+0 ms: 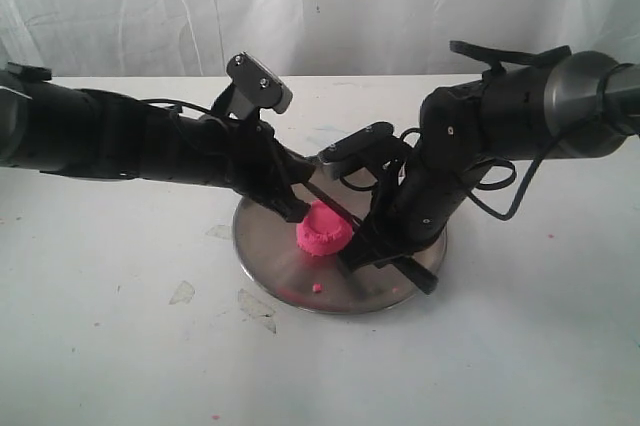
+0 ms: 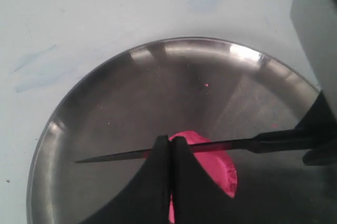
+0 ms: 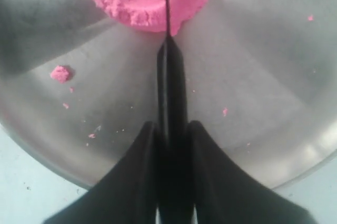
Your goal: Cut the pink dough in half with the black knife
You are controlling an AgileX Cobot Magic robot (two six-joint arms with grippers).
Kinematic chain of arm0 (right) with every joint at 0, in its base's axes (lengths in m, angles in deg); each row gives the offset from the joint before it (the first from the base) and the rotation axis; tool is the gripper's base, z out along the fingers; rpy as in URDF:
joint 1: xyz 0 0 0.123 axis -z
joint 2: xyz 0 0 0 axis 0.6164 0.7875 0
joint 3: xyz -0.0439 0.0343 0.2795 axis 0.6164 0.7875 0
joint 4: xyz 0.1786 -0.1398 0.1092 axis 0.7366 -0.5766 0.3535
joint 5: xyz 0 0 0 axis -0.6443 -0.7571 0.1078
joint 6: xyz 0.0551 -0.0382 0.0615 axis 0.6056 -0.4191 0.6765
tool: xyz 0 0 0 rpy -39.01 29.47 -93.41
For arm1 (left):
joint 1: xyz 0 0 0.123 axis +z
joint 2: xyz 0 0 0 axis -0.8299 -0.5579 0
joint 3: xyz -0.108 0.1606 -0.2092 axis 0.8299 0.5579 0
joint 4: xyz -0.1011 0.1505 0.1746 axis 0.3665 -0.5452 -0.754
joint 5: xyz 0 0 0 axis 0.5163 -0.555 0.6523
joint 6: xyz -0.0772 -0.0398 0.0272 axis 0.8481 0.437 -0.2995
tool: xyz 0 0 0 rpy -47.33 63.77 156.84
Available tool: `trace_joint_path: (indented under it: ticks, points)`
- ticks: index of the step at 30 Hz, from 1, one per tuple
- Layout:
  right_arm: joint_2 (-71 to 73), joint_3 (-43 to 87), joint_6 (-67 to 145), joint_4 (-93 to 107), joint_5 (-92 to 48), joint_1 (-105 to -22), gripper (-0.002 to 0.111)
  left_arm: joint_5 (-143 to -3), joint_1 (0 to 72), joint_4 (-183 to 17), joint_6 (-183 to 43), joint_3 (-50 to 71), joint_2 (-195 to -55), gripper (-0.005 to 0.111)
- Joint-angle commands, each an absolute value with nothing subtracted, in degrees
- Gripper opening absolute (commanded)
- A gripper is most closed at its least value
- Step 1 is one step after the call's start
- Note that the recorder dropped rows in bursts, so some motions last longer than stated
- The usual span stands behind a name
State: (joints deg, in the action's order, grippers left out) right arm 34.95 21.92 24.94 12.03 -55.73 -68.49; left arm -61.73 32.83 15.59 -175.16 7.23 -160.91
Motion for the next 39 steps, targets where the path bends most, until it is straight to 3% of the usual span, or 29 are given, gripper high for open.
trace_joint_path:
  ticks: [1, 19, 39]
  points:
    - [35.1, 21.0, 23.8, 12.2, -55.5, -68.2, 0.0, -60.9, 32.7, 16.8, -183.2, 6.9, -162.1, 0.0]
    - [35.6, 21.0, 23.3, 12.5, -55.6, -68.2, 0.0, -65.5, 32.8, 16.8, -184.1, -4.2, -169.7, 0.0]
    - [35.6, 21.0, 23.0, 12.5, -55.4, -68.2, 0.0, -66.8, 32.8, 16.8, -184.1, -5.0, -171.8, 0.0]
